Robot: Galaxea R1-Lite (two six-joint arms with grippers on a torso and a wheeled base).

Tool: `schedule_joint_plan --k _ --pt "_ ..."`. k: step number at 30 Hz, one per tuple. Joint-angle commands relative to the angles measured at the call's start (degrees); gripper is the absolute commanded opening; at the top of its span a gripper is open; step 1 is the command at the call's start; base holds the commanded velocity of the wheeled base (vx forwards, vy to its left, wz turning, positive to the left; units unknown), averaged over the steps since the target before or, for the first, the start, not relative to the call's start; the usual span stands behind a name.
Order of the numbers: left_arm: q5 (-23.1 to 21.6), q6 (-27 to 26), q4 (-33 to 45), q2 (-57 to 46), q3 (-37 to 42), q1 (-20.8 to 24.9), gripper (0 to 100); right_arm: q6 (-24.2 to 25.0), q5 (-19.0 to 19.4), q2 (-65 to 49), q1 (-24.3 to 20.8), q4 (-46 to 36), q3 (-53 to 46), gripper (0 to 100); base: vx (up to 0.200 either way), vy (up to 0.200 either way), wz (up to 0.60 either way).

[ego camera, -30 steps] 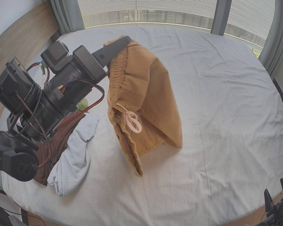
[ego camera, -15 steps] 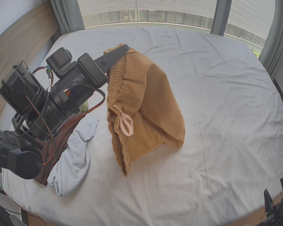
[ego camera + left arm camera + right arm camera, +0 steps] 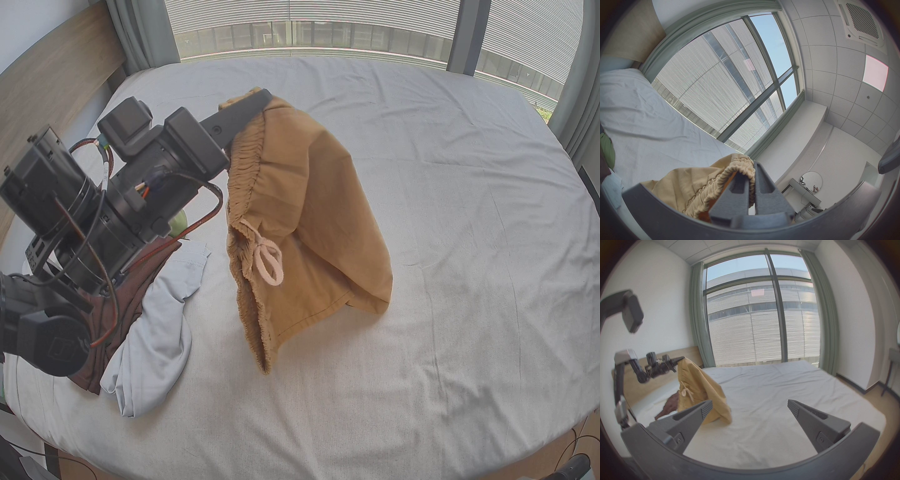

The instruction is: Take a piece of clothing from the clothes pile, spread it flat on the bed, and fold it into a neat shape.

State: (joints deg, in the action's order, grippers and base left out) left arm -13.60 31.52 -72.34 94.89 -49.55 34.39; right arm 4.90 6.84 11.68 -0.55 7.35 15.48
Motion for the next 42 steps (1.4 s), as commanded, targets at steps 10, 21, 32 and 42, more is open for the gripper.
schedule_joint_plan --k 10,21,32,42 --pt "0.3 0.0 -1.6 -0.1 -2.7 -0.5 0 14.7 9.4 55.0 -13.1 21.7 11.4 100 0.000 0.000 0.00" --pt "0.2 0.0 -1.7 0.2 -1.8 -0.5 0 16.5 8.6 71.2 -14.2 28.2 13.5 100 0.000 0.000 0.00" --pt "0.2 -0.1 -3.2 2.3 -0.4 -1.0 0 25.4 8.6 88.5 -18.0 40.7 14.3 100 0.000 0.000 0.00" --pt "0.1 -0.5 -3.4 7.3 1.4 -5.9 0 30.1 8.8 95.8 -19.5 42.9 17.7 100 0.000 0.000 0.00"
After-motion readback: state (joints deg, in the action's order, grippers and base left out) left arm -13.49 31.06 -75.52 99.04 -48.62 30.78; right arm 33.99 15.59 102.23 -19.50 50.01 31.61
